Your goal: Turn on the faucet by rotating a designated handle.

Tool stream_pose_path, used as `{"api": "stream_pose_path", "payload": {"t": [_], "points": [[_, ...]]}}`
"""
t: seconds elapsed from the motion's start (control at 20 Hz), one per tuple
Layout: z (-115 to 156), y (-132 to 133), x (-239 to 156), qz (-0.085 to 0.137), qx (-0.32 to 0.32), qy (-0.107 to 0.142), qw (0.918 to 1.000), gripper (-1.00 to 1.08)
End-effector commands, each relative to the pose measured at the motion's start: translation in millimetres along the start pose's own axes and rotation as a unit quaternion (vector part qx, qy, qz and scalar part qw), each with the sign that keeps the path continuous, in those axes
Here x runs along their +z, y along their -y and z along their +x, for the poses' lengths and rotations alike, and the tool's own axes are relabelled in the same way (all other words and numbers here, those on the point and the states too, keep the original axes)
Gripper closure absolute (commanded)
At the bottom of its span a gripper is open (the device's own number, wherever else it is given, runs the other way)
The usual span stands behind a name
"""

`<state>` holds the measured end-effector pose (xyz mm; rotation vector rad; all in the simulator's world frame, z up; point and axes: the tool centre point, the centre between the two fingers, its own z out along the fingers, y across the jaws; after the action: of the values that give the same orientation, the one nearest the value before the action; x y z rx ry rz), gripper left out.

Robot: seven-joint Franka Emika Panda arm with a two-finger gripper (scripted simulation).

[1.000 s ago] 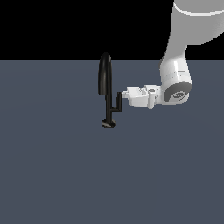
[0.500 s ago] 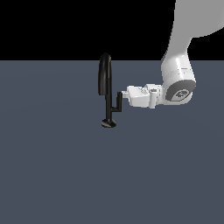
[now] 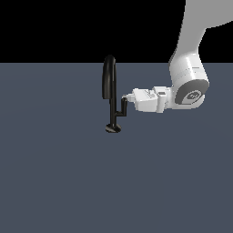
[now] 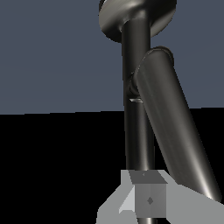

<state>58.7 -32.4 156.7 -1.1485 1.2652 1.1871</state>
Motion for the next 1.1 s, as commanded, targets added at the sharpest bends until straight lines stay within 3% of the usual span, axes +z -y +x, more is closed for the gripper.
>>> {"api": "stream_pose_path", "payload": {"t": [0.0,0.1,0.9,1.0,1.05], "points": [[-2.7,-9.2,0.2,-0.003,0.002,0.002,1.0,1.08],[-2.4,-4.3,0.0,-0.001,-0.001,0.0,1.0,1.08],[20.3,-59.1,0.0,-0.003,0.002,0.002,1.0,1.08],[9.3,-49.6,-0.1,-0.002,-0.009,0.001,1.0,1.08],[16.0,-52.5,-0.1,-0.002,-0.008,0.001,1.0,1.08]]}}
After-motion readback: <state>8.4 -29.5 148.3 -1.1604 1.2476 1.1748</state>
